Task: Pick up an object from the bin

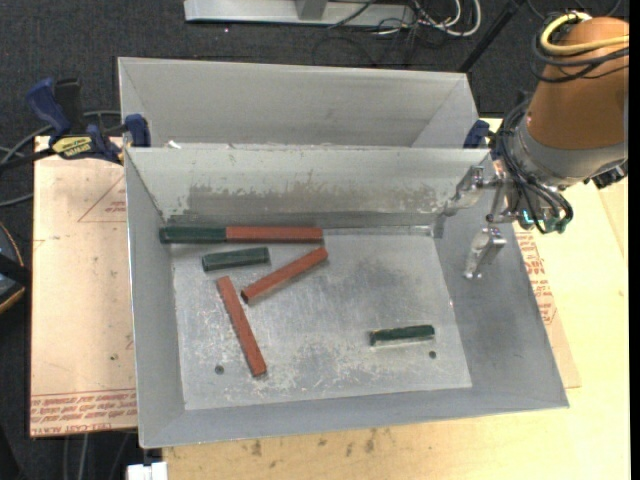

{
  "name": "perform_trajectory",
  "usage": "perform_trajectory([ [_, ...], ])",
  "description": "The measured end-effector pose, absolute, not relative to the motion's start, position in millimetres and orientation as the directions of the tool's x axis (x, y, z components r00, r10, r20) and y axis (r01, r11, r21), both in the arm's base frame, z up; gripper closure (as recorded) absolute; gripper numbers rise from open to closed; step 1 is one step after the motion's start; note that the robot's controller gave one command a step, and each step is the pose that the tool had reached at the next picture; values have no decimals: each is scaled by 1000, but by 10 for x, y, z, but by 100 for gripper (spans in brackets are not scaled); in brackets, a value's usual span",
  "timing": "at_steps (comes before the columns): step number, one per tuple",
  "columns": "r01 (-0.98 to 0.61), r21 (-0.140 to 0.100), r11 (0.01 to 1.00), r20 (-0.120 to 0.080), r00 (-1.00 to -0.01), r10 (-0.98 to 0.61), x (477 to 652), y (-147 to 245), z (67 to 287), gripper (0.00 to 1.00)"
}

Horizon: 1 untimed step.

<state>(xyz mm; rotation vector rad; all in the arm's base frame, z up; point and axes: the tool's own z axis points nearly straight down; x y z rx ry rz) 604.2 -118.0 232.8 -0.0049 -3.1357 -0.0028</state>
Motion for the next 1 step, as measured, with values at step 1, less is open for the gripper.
perform_trajectory([
  [1, 1, 0, 1000, -2, -1000, 1, 6057, -1176, 2375, 0],
])
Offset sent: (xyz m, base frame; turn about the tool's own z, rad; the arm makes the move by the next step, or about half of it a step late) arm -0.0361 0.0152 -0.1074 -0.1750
